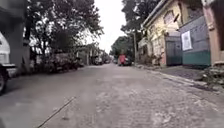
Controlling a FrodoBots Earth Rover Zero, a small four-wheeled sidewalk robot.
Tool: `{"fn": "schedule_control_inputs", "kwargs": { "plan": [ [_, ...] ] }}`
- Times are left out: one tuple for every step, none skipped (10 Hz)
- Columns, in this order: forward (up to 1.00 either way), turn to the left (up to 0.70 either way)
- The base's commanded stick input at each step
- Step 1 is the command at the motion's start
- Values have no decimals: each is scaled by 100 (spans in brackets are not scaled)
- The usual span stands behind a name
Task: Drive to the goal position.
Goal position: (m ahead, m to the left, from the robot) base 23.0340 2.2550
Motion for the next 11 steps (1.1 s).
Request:
{"fn": "schedule_control_inputs", "kwargs": {
  "plan": [
    [100, 0],
    [100, 0],
    [100, 0],
    [100, 0],
    [100, 0],
    [100, 0],
    [100, 0],
    [100, 0],
    [100, 0],
    [100, 0],
    [100, 0]
  ]
}}
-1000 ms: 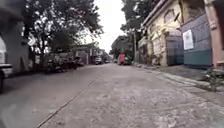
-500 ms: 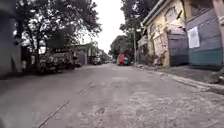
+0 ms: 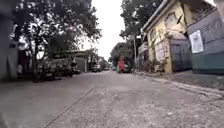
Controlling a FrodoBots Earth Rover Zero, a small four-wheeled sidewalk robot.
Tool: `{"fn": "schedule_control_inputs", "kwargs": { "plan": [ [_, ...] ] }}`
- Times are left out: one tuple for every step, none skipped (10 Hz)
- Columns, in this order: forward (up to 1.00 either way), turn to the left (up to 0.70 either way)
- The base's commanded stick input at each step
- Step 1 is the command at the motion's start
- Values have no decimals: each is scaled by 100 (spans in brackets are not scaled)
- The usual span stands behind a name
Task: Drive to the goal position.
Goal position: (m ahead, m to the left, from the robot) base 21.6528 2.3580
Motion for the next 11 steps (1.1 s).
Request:
{"fn": "schedule_control_inputs", "kwargs": {
  "plan": [
    [100, 0],
    [100, 0],
    [100, 0],
    [100, 0],
    [100, 13],
    [100, 27],
    [100, 27],
    [100, 27],
    [100, 27],
    [100, 27],
    [100, 25]
  ]
}}
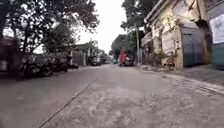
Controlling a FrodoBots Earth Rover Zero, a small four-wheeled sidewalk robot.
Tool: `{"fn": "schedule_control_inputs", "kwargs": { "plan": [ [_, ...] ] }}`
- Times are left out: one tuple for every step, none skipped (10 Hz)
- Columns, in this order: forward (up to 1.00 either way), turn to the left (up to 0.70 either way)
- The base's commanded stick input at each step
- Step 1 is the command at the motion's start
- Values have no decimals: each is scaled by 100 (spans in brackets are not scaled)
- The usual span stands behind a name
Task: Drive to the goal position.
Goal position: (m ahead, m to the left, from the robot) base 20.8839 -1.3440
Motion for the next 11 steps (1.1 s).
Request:
{"fn": "schedule_control_inputs", "kwargs": {
  "plan": [
    [100, 0],
    [100, 0],
    [100, 0],
    [100, 0],
    [100, 0],
    [100, 0],
    [100, 0],
    [100, 0],
    [100, 0],
    [100, 0],
    [100, 0]
  ]
}}
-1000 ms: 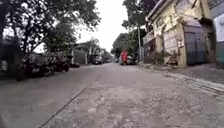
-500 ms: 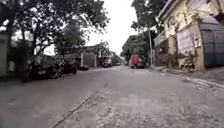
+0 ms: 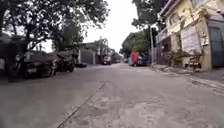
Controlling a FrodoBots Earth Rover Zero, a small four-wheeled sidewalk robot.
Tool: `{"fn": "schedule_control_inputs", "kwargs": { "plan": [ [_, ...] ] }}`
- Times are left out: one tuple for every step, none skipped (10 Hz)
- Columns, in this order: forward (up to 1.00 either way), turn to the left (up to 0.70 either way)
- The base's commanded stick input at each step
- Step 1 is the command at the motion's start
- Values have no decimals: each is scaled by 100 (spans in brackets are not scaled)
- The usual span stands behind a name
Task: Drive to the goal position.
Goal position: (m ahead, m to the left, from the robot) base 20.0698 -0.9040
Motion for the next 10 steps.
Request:
{"fn": "schedule_control_inputs", "kwargs": {
  "plan": [
    [100, 0],
    [100, 0],
    [100, 0],
    [100, 0],
    [100, 0],
    [100, 0],
    [100, 0],
    [100, 0],
    [100, 0],
    [100, 0]
  ]
}}
